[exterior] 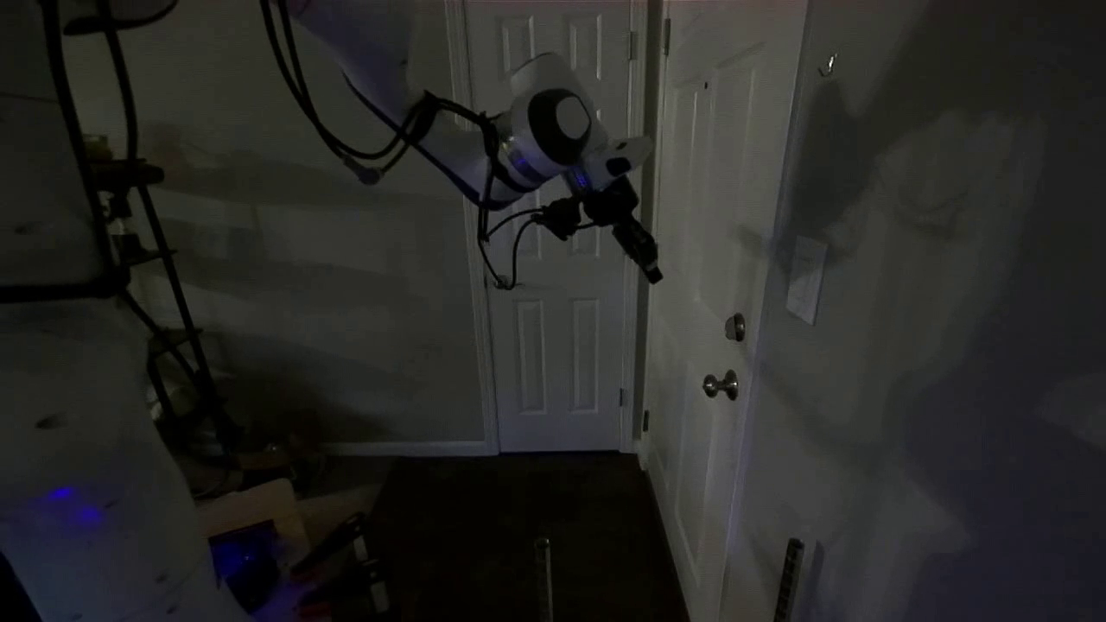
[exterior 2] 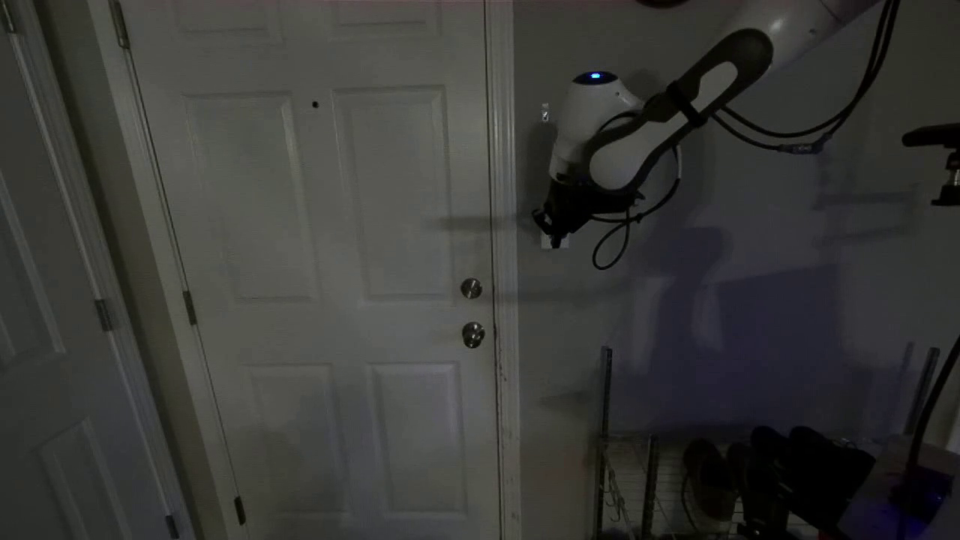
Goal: Turn on the light
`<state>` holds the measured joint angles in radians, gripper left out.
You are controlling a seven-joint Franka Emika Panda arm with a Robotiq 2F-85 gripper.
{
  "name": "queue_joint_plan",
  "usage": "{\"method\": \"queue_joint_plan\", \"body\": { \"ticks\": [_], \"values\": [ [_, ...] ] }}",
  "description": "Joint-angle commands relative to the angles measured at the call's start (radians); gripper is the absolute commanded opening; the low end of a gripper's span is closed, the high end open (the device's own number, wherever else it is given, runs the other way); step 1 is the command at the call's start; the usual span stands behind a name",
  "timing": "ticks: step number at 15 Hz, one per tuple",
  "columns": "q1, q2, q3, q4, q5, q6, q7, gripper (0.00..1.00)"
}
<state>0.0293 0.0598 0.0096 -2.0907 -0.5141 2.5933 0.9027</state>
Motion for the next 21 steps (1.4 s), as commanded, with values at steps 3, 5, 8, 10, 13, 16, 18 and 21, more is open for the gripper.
{"method": "queue_joint_plan", "body": {
  "ticks": [3, 5, 8, 10, 13, 16, 18, 21],
  "values": [
    [0.021, 0.101, -0.049, 0.111, -0.211, -0.002, 0.208, 0.05],
    [0.027, 0.132, -0.066, 0.14, -0.245, -0.002, 0.247, 0.04],
    [0.038, 0.171, -0.093, 0.178, -0.296, 0.01, 0.293, 0.05],
    [0.046, 0.192, -0.107, 0.202, -0.338, 0.016, 0.327, 0.04],
    [0.056, 0.213, -0.126, 0.228, -0.451, 0.026, 0.404, 0.04],
    [0.079, 0.227, -0.146, 0.252, -0.599, 0.006, 0.51, 0.04],
    [0.088, 0.235, -0.153, 0.262, -0.671, -0.008, 0.568, 0.04],
    [0.101, 0.243, -0.166, 0.273, -0.757, -0.032, 0.649, 0.04]
  ]
}}
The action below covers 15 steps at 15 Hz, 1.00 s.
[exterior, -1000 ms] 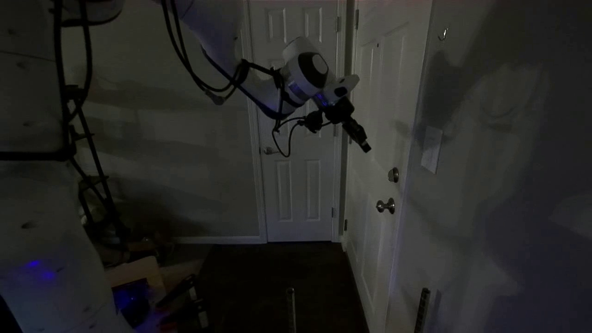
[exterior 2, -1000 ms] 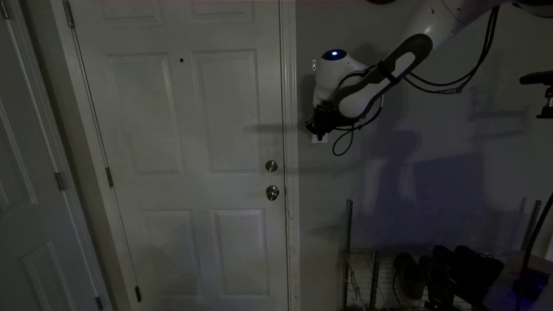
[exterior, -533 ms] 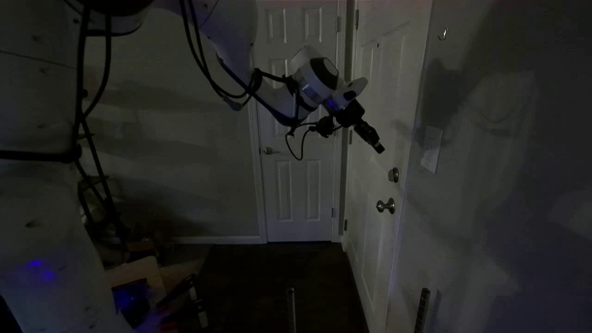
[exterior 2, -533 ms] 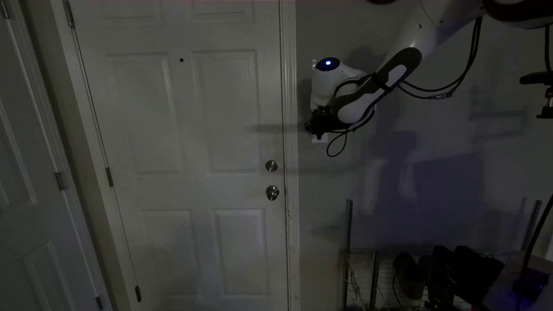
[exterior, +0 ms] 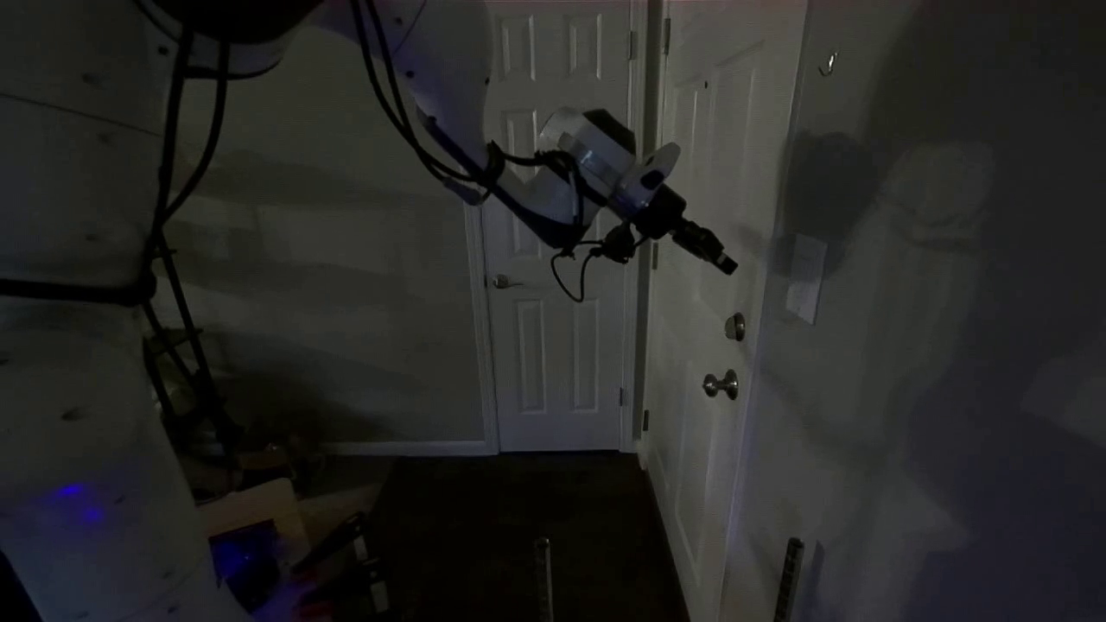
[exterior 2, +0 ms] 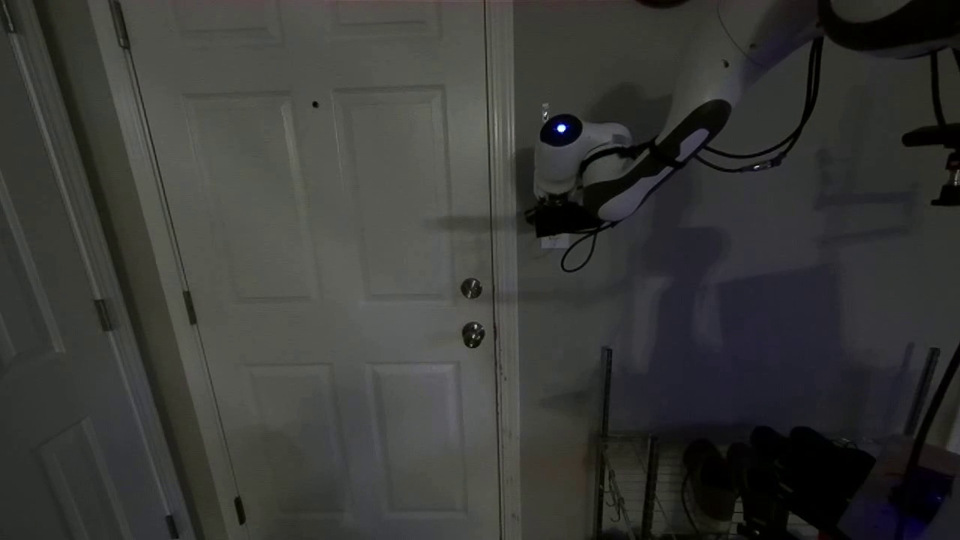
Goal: Turn on the light
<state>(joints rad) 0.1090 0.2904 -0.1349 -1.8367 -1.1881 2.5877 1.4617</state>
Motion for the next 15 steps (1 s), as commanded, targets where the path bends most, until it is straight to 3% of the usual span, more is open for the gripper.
{"method": "queue_joint_plan", "body": {
  "ticks": [1, 5, 7, 8, 15],
  "values": [
    [0.022, 0.013, -0.023, 0.02, -0.1, -0.033, 0.111, 0.03],
    [0.025, 0.011, -0.028, 0.017, -0.14, -0.065, 0.17, 0.03],
    [-0.012, 0.007, 0.017, 0.018, -0.165, -0.096, 0.199, 0.03],
    [-0.027, 0.004, 0.034, 0.011, -0.129, -0.081, 0.141, 0.04],
    [-0.031, 0.005, 0.038, 0.014, -0.132, -0.093, 0.154, 0.04]
  ]
}}
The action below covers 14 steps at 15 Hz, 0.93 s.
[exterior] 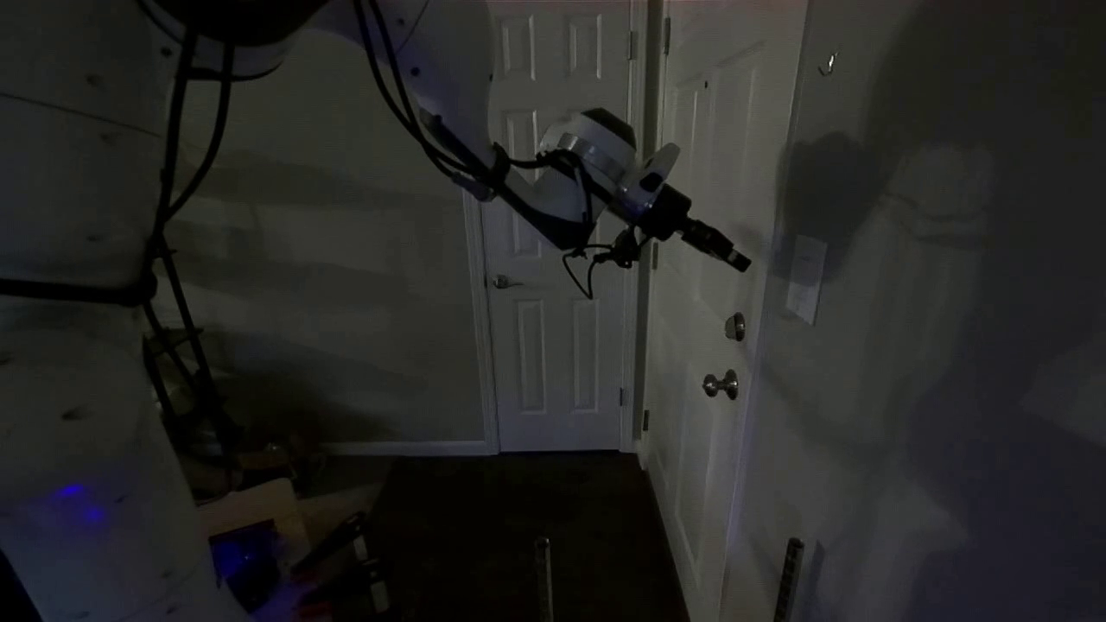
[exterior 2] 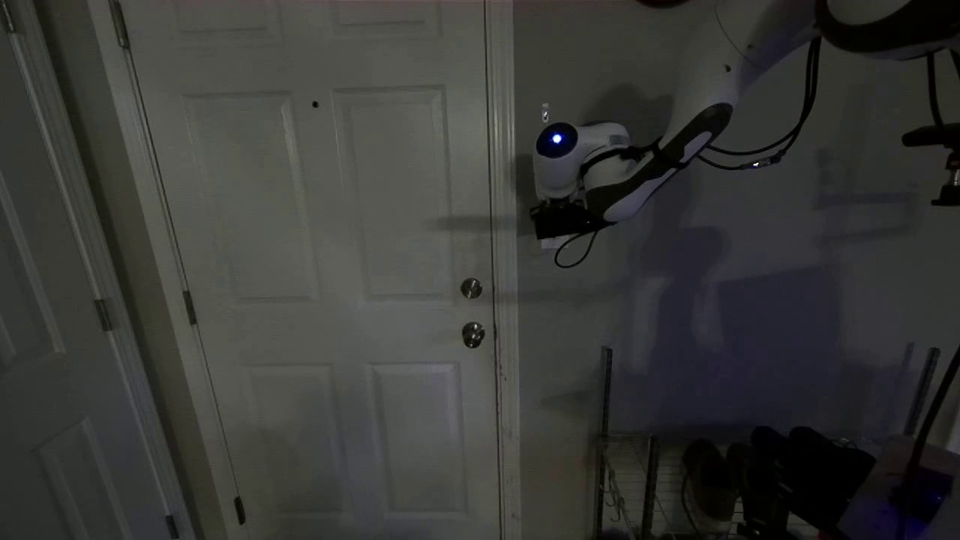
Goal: Turn on the light
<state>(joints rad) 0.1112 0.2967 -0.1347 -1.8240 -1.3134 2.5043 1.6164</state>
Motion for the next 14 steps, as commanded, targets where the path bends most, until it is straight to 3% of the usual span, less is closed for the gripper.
{"method": "queue_joint_plan", "body": {
  "ticks": [1, 5, 11, 14],
  "values": [
    [-0.033, -0.002, 0.038, 0.002, -0.007, -0.009, -0.001, 0.04],
    [-0.034, -0.002, 0.039, 0.002, -0.007, -0.009, -0.001, 0.04],
    [-0.048, 0.029, 0.026, 0.064, -0.117, -0.009, 0.144, 0.04],
    [-0.071, 0.046, 0.033, 0.089, -0.12, -0.007, 0.176, 0.04]
  ]
}}
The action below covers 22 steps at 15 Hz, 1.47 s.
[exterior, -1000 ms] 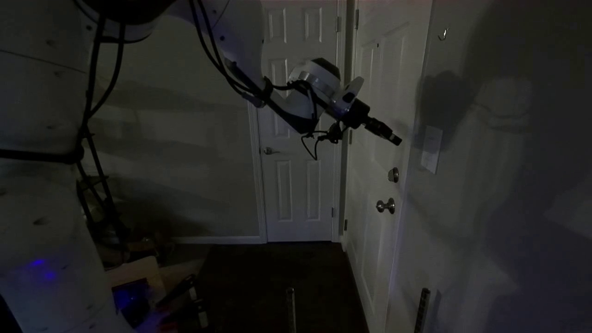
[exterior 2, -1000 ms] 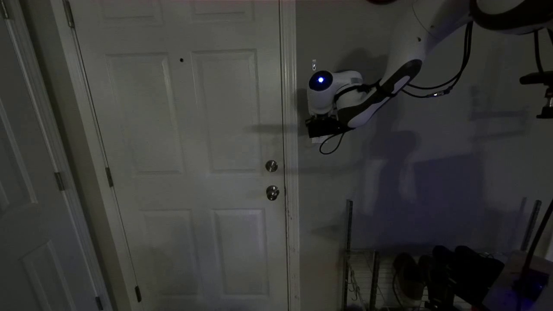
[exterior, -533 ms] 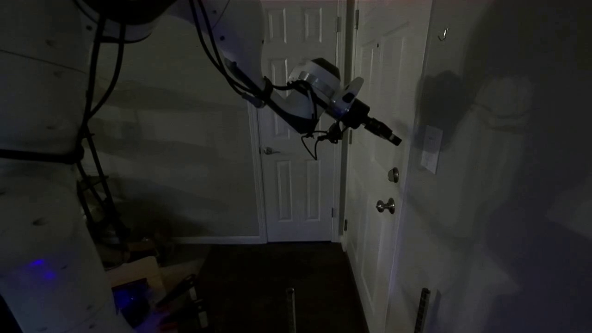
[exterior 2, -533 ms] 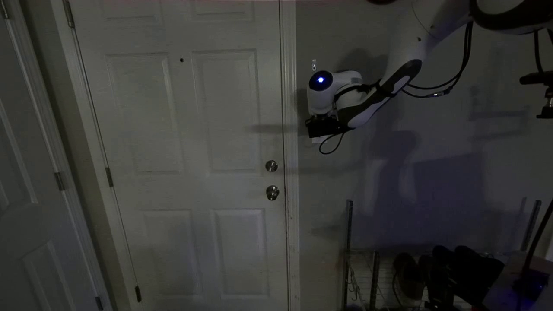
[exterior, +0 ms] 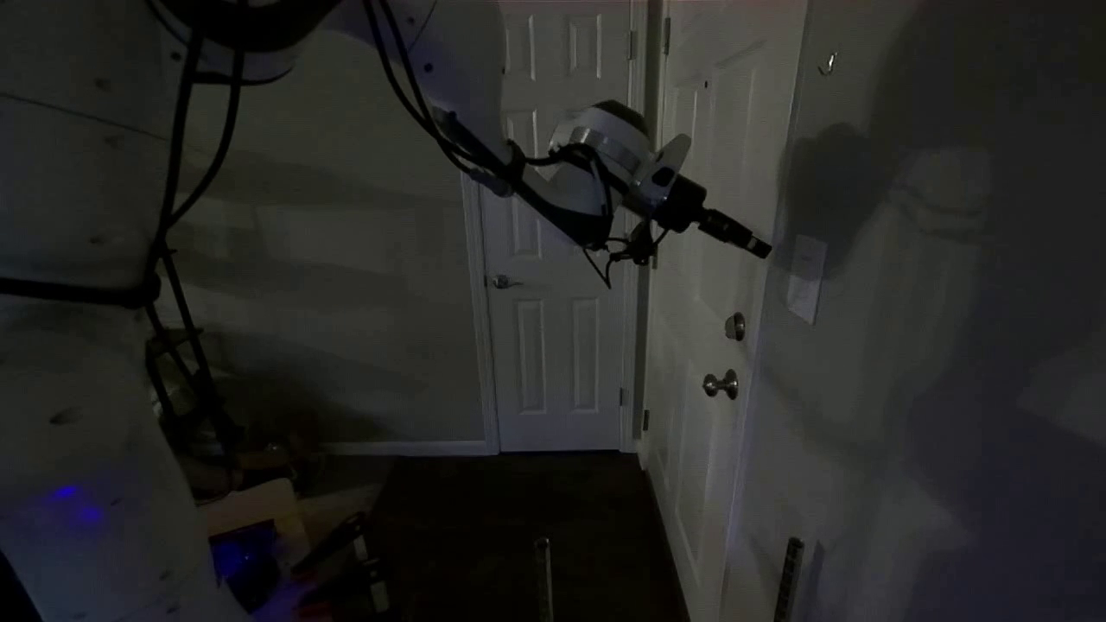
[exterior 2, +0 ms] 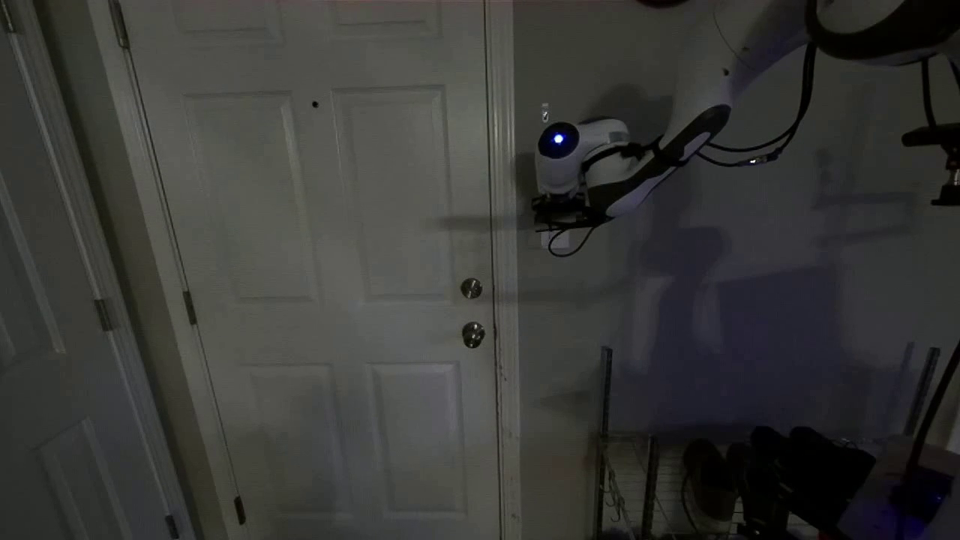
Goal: Turn on the light
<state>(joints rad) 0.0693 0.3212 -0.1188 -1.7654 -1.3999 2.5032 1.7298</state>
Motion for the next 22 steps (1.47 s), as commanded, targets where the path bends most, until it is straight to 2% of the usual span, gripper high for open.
{"method": "queue_joint_plan", "body": {
  "ticks": [1, 4, 22],
  "values": [
    [-0.037, 0.027, 0.019, 0.035, -0.02, -0.002, 0.062, 0.03],
    [-0.055, 0.046, 0.026, 0.049, 0.01, 0.007, 0.048, 0.03],
    [-0.084, 0.173, 0.028, 0.209, 0.022, 0.013, 0.075, 0.03]
  ]
}}
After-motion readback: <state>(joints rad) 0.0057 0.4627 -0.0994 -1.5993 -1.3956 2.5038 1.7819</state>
